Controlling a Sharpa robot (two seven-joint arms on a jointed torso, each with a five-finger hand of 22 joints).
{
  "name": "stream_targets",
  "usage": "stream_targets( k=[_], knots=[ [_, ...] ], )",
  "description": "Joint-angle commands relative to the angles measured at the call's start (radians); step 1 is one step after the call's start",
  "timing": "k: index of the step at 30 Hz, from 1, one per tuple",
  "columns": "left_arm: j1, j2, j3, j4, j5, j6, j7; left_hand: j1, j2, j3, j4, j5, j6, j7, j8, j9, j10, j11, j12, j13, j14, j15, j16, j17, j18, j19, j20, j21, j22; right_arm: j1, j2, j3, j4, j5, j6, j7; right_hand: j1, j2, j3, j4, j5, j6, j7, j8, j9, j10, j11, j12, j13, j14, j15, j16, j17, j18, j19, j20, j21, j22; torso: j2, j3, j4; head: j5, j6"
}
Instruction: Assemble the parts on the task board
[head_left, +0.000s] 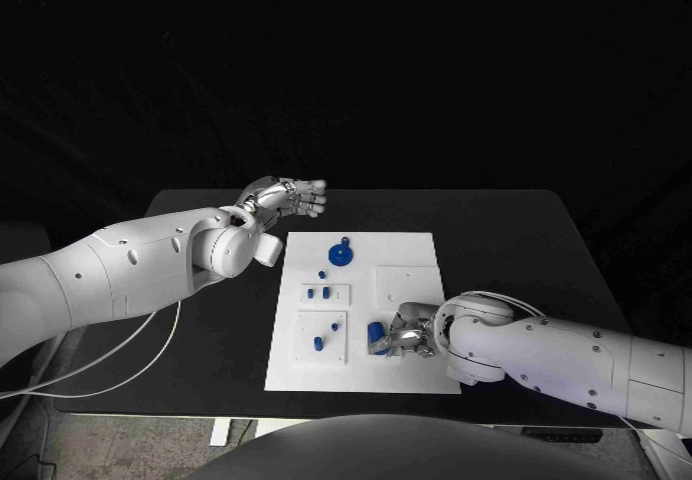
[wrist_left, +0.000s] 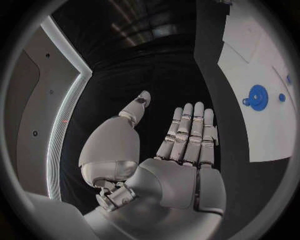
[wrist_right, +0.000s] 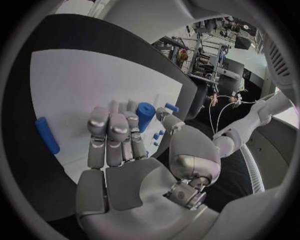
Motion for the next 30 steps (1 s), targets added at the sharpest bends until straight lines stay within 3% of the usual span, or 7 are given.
stream_targets(
  k=[1,18,23,24,25,27,30],
  knots=[
    [0.001,0.001,0.001,0.001,-0.004,0.015,0.006,-0.005,0.006,-0.003,-0.001,0.002,-0.007,-0.001,0.002,-0.001,-0.01,-0.001,0.004,0.0,-0.002,0.004,-0.006,0.001,0.019,0.0,0.006,-0.006,0.001,-0.001,-0.001,0.0,0.004,0.009,0.008,0.024,-0.015,-0.002,-0.018,-0.008,-0.001,0.014,0.005,-0.003,-0.001,0.007,0.0,-0.005,0.003,0.006,-0.003,-0.007,0.002,0.083,0.0,0.004,0.005,0.018,0.0,-0.0004,-0.0002,0.002,-0.001],
    [0.001,0.002,0.001,-0.005,-0.004,0.015,0.006,-0.005,0.006,-0.002,-0.001,0.002,-0.007,-0.001,0.003,-0.001,-0.01,-0.001,0.004,0.0,-0.002,0.004,-0.007,0.002,0.019,0.0,0.006,-0.006,0.002,-0.001,-0.025,0.006,0.032,0.0,0.0,0.029,-0.052,0.017,-0.095,-0.061,-0.001,0.016,0.002,-0.004,0.0,0.008,-0.003,-0.01,0.009,0.005,-0.007,-0.009,0.008,0.083,-0.008,-0.004,0.004,0.016,-0.001,-0.0004,-0.0009,0.007,-0.003],
    [0.001,0.001,0.001,-0.005,-0.004,0.014,0.005,-0.004,0.006,-0.002,-0.001,0.002,-0.007,-0.001,0.003,-0.002,-0.01,-0.001,0.004,0.0,-0.002,0.004,-0.007,0.002,0.019,0.0,0.006,-0.007,0.002,-0.001,-0.03,0.007,0.036,-0.004,-0.001,0.032,-0.044,0.048,-0.09,-0.068,-0.001,0.018,0.001,-0.004,0.0,0.01,-0.004,-0.011,0.01,0.006,-0.008,-0.01,0.009,0.083,-0.007,-0.007,0.004,0.015,0.0,0.0002,0.0001,0.007,-0.002],
    [0.001,0.001,0.001,-0.005,-0.004,0.014,0.004,-0.004,0.006,-0.002,-0.001,0.002,-0.007,-0.001,0.003,-0.002,-0.01,-0.001,0.004,0.0,-0.002,0.004,-0.007,0.002,0.019,0.0,0.006,-0.007,0.002,-0.001,-0.031,0.008,0.038,-0.007,0.0,0.03,-0.018,0.076,-0.067,-0.076,-0.001,0.018,0.0,-0.004,0.0,0.011,-0.005,-0.011,0.011,0.006,-0.008,-0.01,0.009,0.083,-0.005,-0.009,0.004,0.015,0.0,0.0004,0.0001,0.008,-0.002],
    [0.001,0.001,0.001,-0.005,-0.004,0.014,0.004,-0.004,0.006,-0.002,-0.001,0.002,-0.007,-0.001,0.003,-0.002,-0.01,-0.001,0.004,0.0,-0.002,0.004,-0.007,0.002,0.019,0.0,0.006,-0.007,0.002,-0.001,-0.031,0.008,0.037,-0.009,0.0,0.029,-0.01,0.08,-0.059,-0.077,0.0,0.019,0.001,-0.004,0.0,0.012,-0.005,-0.011,0.011,0.007,-0.008,-0.011,0.009,0.083,-0.005,-0.01,0.004,0.015,0.0,0.0005,0.0002,0.008,-0.002],
    [0.001,0.001,0.001,-0.005,-0.004,0.015,0.003,-0.004,0.006,-0.002,-0.001,0.002,-0.007,-0.001,0.003,-0.002,-0.01,-0.001,0.004,0.0,-0.002,0.004,-0.007,0.003,0.019,0.0,0.006,-0.007,0.002,-0.001,-0.031,0.009,0.033,-0.012,0.0,0.028,0.063,0.076,0.112,-0.025,0.013,0.026,0.003,-0.005,-0.004,0.019,-0.003,-0.013,0.013,0.012,-0.004,-0.014,0.008,0.083,0.003,-0.006,0.0,0.011,0.0,0.0004,-0.0004,0.007,-0.002],
    [0.001,0.002,0.001,-0.004,-0.004,0.017,0.001,-0.004,0.006,-0.002,-0.002,0.002,-0.007,-0.001,0.003,-0.002,-0.01,-0.001,0.004,0.0,-0.002,0.004,-0.007,0.003,0.019,0.0,0.006,-0.007,0.002,-0.001,-0.031,0.009,0.032,-0.012,0.001,0.027,0.063,0.091,0.164,-0.025,0.086,0.03,0.005,-0.006,-0.007,0.022,0.0,-0.012,0.018,0.015,-0.002,-0.013,0.009,0.083,0.01,0.004,0.008,0.015,0.0,-0.0001,-0.0004,0.007,0.0]
  ],
)
